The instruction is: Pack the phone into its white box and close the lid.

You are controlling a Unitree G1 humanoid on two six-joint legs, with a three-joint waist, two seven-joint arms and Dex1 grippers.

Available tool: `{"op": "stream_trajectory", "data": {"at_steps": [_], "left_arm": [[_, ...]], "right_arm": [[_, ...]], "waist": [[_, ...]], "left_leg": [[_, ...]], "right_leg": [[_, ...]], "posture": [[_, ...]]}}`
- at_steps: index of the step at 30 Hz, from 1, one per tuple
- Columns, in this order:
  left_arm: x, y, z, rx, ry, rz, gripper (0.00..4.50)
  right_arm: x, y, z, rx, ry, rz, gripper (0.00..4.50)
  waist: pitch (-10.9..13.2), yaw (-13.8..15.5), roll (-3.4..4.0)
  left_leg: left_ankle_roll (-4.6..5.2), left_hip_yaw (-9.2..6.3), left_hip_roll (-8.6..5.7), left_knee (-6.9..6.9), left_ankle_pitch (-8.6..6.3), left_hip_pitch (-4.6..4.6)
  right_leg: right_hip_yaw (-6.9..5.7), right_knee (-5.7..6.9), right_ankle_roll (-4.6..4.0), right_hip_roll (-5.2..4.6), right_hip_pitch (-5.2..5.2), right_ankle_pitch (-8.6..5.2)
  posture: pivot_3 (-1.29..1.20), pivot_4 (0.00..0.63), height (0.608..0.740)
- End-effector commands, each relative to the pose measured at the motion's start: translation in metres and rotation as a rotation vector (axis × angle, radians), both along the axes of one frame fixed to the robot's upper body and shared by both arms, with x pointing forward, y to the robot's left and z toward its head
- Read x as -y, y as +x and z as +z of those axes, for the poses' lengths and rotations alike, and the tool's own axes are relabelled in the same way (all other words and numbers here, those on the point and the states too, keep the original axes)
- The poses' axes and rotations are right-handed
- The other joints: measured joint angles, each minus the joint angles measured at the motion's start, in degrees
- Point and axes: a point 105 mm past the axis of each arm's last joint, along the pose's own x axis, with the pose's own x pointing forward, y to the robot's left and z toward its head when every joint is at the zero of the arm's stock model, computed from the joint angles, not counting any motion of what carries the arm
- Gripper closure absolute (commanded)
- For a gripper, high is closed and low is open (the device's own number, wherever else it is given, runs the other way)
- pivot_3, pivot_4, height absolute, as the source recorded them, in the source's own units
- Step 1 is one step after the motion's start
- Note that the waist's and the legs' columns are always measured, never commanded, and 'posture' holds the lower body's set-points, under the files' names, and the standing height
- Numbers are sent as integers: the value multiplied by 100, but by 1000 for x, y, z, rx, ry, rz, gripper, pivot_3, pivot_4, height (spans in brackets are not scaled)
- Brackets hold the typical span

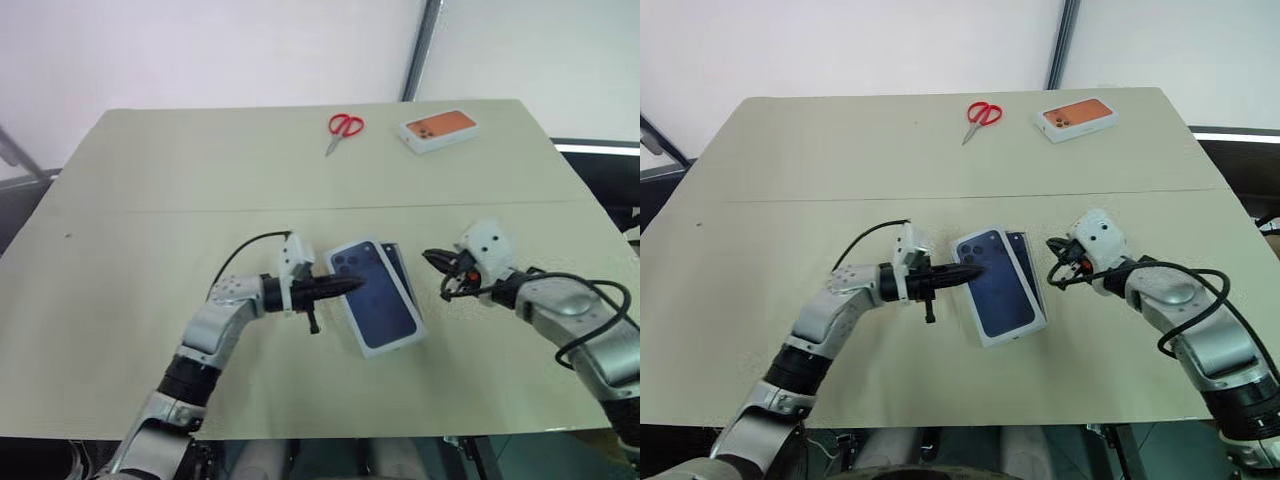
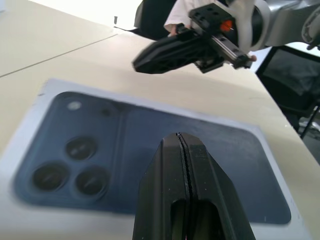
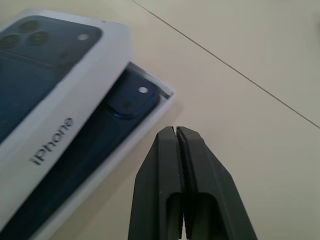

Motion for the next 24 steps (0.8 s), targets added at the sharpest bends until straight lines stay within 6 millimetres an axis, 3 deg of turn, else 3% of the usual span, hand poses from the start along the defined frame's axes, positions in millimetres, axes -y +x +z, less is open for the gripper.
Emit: {"op": "stream_trajectory", "data": {"at_steps": [1, 9, 20, 24], "left_arm": [[-15, -13, 16, 14, -13, -35, 4500], [-28, -18, -12, -71, 51, 8, 4500], [-10, -7, -35, -106, 38, 29, 4500], [-2, -4, -32, -94, 33, 8, 4500]], "right_arm": [[-10, -2, 17, 79, 1, 58, 4454], [-16, -8, 0, 32, -37, 121, 4454], [-22, -11, -8, -9, -40, 143, 4454], [-20, -9, -8, 0, -56, 126, 4454]], "waist": [[0, 3, 0], [-1, 35, 2], [-1, 20, 2], [-1, 30, 1]], "left_leg": [[0, -1, 0, 0, 0, 0], [-1, -8, -4, 2, 0, 1], [-2, -9, -4, 0, 0, 2], [-2, -9, -6, 2, 0, 2]], "right_leg": [[0, 0, 0, 0, 0, 0], [-2, -3, -2, -4, 7, 0], [-5, -2, -2, -4, 6, 0], [-5, -2, -2, -6, 8, 0]], "posture": [[0, 150, 740], [0, 150, 740], [0, 150, 740], [0, 150, 740]]}}
